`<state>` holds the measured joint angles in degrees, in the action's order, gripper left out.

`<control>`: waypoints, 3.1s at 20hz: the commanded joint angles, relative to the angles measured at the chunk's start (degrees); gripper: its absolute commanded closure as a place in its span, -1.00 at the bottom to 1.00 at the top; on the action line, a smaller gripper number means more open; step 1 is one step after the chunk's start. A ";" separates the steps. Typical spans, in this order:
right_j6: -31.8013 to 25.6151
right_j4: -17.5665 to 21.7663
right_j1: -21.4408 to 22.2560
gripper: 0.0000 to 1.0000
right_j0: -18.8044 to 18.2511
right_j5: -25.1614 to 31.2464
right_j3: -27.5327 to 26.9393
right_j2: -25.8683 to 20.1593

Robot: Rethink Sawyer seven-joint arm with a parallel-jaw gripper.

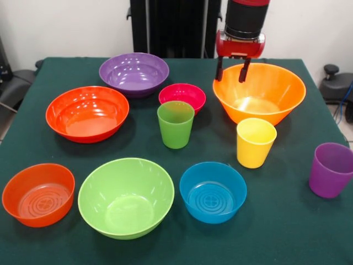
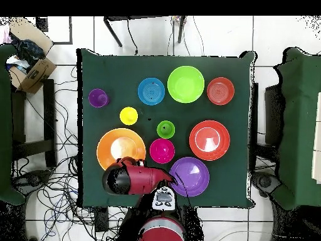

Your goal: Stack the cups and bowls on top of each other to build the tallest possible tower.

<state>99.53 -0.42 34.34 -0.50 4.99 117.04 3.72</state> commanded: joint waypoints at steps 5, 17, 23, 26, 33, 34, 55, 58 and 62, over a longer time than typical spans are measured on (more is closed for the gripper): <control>10.16 -0.81 -3.21 -1.00 -1.03 -4.66 -2.76 -4.63; 9.94 -0.86 -2.84 -1.00 -0.95 -4.64 -2.30 -4.45; 10.19 -0.97 -2.86 -1.00 -0.86 -4.89 -2.13 -4.43; 10.27 -1.03 -3.13 -1.00 -0.85 -5.09 -2.26 -4.41; 10.48 -0.93 -3.01 -1.00 -0.95 -5.41 -1.76 -4.68; 10.52 -0.89 -3.11 -1.00 -0.98 -5.58 -1.73 -4.74; 10.55 -1.59 -3.08 -1.00 0.90 -4.05 -2.69 -3.49; 10.45 -1.46 -3.11 -1.00 1.23 -4.10 -2.68 -3.16; 10.38 -1.44 -3.30 -1.00 1.76 -4.06 -2.83 -2.65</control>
<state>99.77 -0.44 32.45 0.01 2.35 117.02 3.59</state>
